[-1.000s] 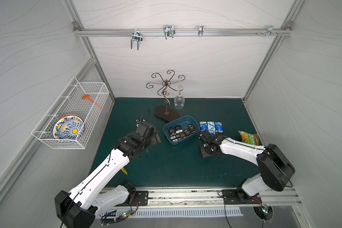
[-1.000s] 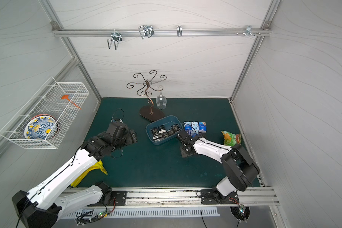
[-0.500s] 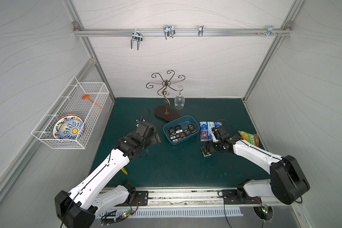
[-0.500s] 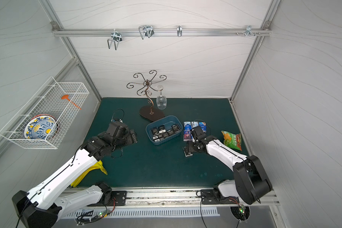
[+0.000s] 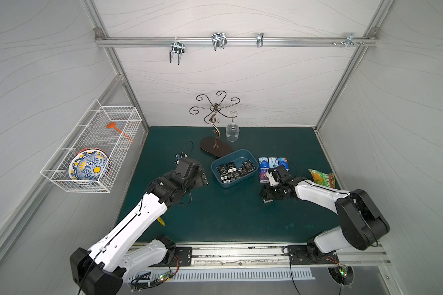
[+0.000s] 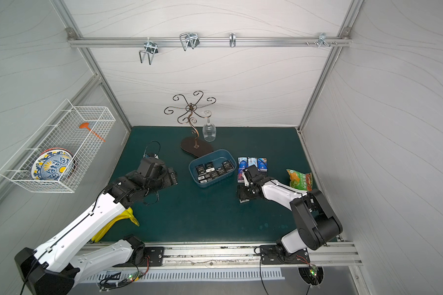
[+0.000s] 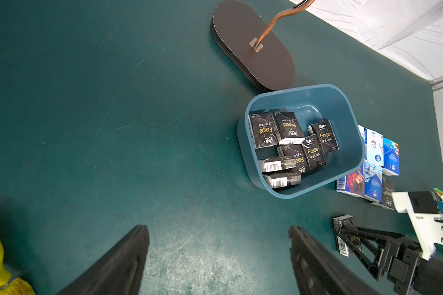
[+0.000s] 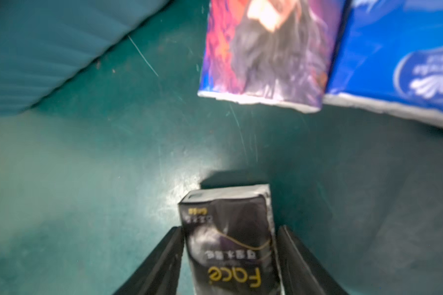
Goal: Take the pocket tissues out of the storage box
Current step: Move the pocket tissues to the center of the board.
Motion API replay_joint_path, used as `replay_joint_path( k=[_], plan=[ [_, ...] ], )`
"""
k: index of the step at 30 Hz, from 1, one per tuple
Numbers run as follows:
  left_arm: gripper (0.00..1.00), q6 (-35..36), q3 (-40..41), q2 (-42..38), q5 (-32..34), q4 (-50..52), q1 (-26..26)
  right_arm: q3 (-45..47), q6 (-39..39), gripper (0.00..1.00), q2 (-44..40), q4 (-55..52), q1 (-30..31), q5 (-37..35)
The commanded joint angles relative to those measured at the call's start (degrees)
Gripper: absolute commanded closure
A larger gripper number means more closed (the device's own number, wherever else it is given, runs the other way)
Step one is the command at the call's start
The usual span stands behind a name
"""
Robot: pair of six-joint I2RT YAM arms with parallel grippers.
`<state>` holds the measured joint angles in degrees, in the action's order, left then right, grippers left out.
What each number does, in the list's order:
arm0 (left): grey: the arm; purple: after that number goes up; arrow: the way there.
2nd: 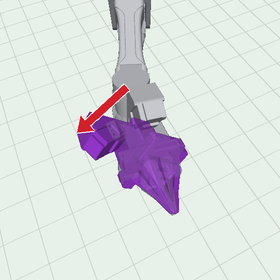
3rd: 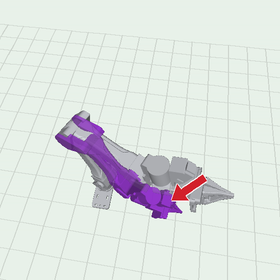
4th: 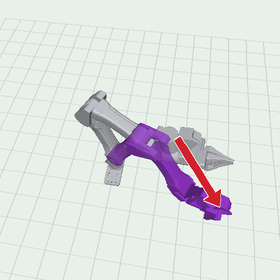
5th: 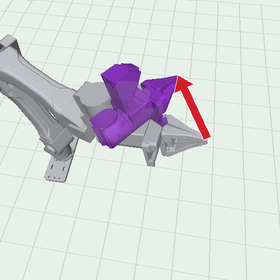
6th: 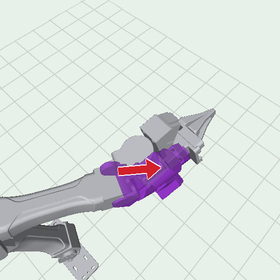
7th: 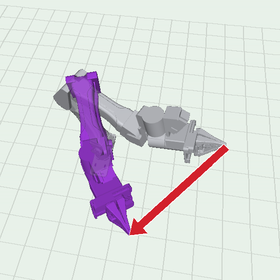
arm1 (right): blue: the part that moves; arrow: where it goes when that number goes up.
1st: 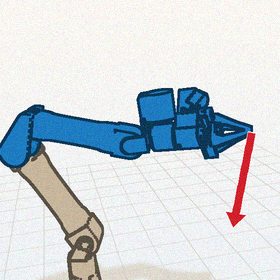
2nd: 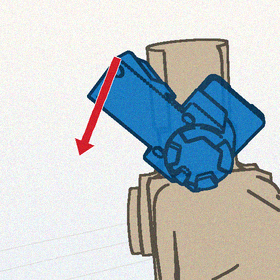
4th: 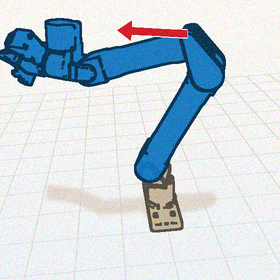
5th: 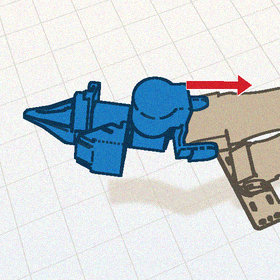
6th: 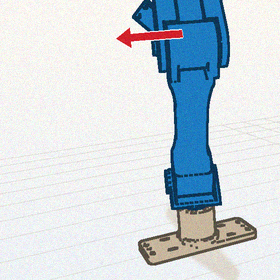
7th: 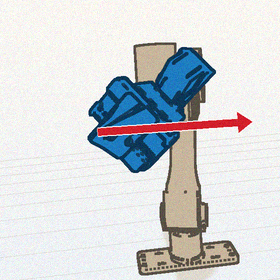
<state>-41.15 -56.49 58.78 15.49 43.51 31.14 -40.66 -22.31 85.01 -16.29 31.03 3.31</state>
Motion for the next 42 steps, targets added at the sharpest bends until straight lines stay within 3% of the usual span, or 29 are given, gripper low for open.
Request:
replay_joint_path(
  k=[1, 7, 16, 23, 35, 42],
  plan=[
    [0.10, 0.1, -2.1, -1.0, 0.7, -1.0, 0.2, 0.1, -2.0, 0.41, 2.9, -0.2, 1.2, -3.7],
    [0.10, 0.4, -1.9, -1.0, 0.9, -0.9, 0.1, 1.3, -7.6, 0.49, 3.4, 1.9, 1.8, -8.7],
    [0.10, 0.6, -1.9, -1.2, 0.9, -0.7, 0.2, -0.8, -12.2, 0.48, 6.5, 3.3, 2.2, -13.3],
    [0.10, 0.8, -1.8, -1.4, 1.5, -0.6, 0.2, -0.8, -11.9, 0.47, 6.6, 3.6, 0.7, -12.8],
    [0.10, 0.9, -2.2, -1.6, 1.8, -0.2, 0.1, -1.9, -12.0, 0.41, 8.6, 4.0, 0.0, -12.7],
    [0.10, 0.7, -2.3, -1.4, 1.7, -0.4, 0.2, -3.1, -11.4, 0.34, 4.7, 0.8, 1.0, -13.0]
  ],
)
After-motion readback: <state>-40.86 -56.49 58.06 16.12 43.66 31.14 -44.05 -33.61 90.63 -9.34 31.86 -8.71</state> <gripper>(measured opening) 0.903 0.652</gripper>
